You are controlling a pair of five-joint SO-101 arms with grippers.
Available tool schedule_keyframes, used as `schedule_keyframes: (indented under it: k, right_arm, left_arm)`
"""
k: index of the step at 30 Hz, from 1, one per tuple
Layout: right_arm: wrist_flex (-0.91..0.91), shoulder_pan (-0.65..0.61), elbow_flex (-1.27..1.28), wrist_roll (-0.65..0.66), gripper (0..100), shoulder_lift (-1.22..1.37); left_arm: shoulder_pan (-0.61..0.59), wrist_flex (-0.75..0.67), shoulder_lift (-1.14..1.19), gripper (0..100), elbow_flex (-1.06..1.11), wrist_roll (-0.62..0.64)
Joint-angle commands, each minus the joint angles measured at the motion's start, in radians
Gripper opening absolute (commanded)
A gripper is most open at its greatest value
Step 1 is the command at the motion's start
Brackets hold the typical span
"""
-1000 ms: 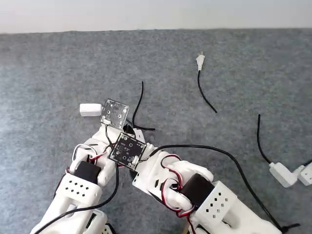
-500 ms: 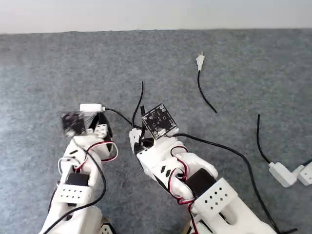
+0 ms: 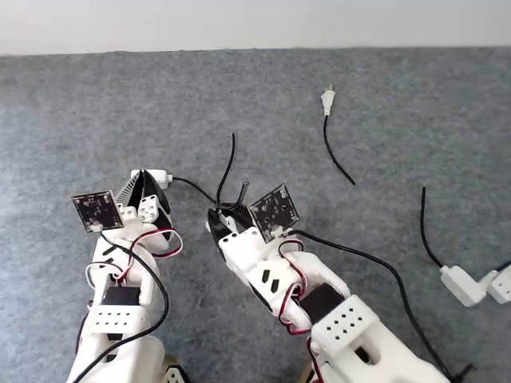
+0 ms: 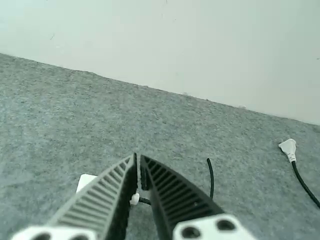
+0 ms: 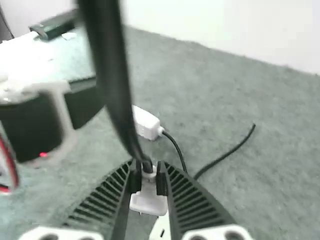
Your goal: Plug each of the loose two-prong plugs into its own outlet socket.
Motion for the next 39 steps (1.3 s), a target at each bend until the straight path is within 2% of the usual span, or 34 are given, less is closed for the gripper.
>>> schedule_keyframes:
  k: [1, 6, 14, 19, 39]
  right_arm:
    - [-0.033, 0.038, -0.106, 0.011, 0.8, 0.113]
    - [-0.041, 0.054, -0.198, 0.009, 0.8, 0.289]
    - [-0.042, 0.054, -0.276, 0.009, 0.8, 0.417]
    - [-0.131, 0.056, -0.276, 0.011, 0.8, 0.476]
    - [-0.147, 0.093, -0.295, 0.011, 0.8, 0.504]
  left_arm:
    - [-0.002, -0.026, -0.017, 1, -0.008, 0.009]
    - [-0.002, -0.026, -0.017, 1, -0.005, 0.008]
    - [-0.002, -0.026, -0.017, 1, -0.005, 0.005]
    - [-0.002, -0.026, -0.017, 1, -0.005, 0.005]
    - [-0.002, -0.023, -0.014, 1, -0.004, 0.005]
